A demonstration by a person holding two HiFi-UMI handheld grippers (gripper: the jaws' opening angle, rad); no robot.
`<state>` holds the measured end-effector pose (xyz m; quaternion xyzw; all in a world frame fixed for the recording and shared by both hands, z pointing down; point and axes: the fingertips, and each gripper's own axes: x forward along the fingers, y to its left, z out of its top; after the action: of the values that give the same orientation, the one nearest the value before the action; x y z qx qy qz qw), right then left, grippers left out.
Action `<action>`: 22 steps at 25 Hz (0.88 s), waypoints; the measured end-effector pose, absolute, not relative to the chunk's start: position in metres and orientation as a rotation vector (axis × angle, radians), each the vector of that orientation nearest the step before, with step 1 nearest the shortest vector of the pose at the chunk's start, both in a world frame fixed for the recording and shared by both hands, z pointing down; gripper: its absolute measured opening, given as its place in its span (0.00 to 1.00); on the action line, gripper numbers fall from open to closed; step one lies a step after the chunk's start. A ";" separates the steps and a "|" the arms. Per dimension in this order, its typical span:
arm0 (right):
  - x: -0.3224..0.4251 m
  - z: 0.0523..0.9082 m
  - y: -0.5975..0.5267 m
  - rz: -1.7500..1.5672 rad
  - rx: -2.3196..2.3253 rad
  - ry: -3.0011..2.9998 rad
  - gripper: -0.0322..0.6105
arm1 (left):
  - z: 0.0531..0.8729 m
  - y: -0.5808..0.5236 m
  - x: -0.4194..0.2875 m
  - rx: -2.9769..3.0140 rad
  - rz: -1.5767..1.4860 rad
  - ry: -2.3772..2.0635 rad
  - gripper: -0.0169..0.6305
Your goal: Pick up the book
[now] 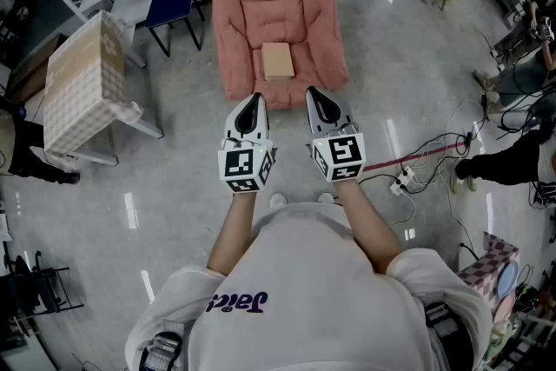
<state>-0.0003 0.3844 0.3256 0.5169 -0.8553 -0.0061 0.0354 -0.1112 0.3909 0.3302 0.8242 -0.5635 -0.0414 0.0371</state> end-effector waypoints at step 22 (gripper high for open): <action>-0.014 0.391 0.322 0.199 1.549 -2.588 0.07 | 0.385 0.331 -0.125 2.429 -0.086 -1.698 0.05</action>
<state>-0.0140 0.3220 0.3909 0.5116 -0.8546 0.0656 0.0596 -0.1254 0.3311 0.3854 0.8160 -0.5705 -0.0289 0.0881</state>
